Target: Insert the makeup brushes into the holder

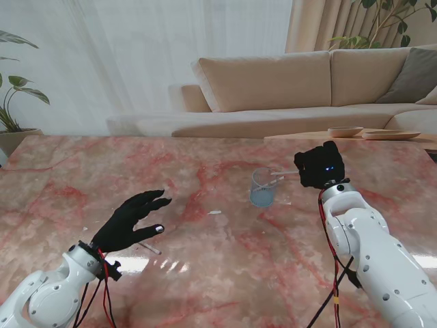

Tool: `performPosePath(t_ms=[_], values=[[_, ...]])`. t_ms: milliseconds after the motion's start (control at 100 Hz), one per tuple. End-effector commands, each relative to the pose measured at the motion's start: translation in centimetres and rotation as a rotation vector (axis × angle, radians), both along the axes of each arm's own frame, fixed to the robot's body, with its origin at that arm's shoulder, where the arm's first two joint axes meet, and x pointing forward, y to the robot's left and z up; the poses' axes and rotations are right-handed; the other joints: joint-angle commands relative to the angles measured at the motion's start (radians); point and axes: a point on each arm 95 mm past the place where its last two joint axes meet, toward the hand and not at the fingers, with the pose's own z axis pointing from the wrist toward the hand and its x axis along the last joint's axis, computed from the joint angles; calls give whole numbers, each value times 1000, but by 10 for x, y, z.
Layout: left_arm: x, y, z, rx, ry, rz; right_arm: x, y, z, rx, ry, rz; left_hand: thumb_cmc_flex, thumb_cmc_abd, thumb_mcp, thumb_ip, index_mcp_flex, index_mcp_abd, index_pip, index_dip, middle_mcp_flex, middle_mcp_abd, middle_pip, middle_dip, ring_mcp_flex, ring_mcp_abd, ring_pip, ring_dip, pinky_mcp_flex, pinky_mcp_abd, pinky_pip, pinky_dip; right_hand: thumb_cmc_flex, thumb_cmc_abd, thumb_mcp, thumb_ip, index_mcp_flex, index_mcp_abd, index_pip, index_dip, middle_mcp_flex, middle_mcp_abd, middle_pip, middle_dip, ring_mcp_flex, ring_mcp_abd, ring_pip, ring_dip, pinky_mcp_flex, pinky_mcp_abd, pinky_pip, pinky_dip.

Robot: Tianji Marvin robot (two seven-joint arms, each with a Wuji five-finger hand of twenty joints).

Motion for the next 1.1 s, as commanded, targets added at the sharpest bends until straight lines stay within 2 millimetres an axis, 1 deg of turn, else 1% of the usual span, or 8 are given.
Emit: performPosePath(t_ms=[0,270,670,1090], values=[[-3,1,-5,-2,12,4,0,3,3,-20,7,7,6,46,-26,-17,-17,-21,-11,13,-2,-19,-18,-11,-31,-46,-24,-12,-4,-11,-45,-3,11,14,51,-14,59,-20,98,28,23,11,-8,14,40,7,-13,39,1,25,27,-16],[-3,1,-6,-8,14,3,-2,14,4,-102,-8,34,5,47,-27,-17,-17,-22,-11,13,0,-18,-18,-11,-30,-45,-24,-12,-4,-11,-46,-3,10,13,53,-12,58,-19,98,27,23,9,-11,14,42,5,-15,39,2,26,32,-22],[-4,4,-6,-9,12,5,-2,20,1,-214,-16,58,6,47,-27,-17,-17,-20,-12,12,0,-14,-19,-12,-31,-43,-23,-12,-3,-9,-45,-2,9,10,57,-9,57,-16,101,22,20,9,-13,12,44,3,-16,39,4,24,37,-34],[-4,6,-6,-9,14,9,8,30,0,-315,-19,9,6,47,-27,-17,-17,-21,-12,12,0,-17,-18,-11,-31,-45,-23,-12,-4,-9,-46,-2,7,0,63,-4,61,-9,103,15,23,12,-10,14,47,6,-11,41,9,23,48,-41]])
